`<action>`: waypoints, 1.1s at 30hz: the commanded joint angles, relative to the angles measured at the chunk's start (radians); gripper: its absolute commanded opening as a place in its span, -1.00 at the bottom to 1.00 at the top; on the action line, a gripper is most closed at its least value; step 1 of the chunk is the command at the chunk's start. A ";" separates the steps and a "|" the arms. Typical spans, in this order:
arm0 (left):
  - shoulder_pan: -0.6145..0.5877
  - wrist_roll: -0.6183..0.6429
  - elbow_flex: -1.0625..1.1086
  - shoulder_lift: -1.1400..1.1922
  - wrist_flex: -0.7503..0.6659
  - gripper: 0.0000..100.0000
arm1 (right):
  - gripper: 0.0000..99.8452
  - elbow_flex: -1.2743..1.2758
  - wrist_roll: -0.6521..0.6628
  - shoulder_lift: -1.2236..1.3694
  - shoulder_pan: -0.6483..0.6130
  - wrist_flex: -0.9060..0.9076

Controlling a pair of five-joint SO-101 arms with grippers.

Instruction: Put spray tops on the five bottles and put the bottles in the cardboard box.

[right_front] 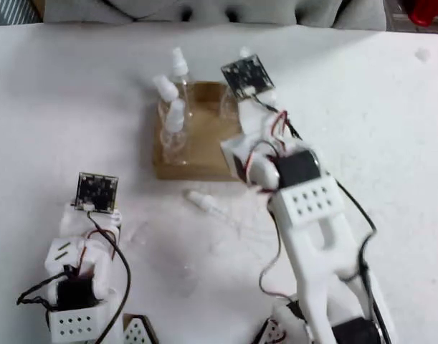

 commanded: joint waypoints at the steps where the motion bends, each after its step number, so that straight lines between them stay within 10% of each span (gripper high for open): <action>1: 0.005 -0.008 -0.002 -0.007 -0.018 -0.96 | -0.72 0.020 0.009 -0.150 -0.010 0.071; 7: 0.002 -0.008 -0.002 -0.007 -0.018 -0.96 | -0.91 0.077 0.012 -0.341 -0.079 0.214; 13: -0.090 0.000 -0.002 -0.010 -0.080 -0.96 | -0.89 0.209 0.005 -0.426 -0.430 0.366; 33: -0.234 0.157 -0.058 -0.005 -0.109 -0.96 | -0.28 0.664 -0.109 -0.424 -0.792 -0.163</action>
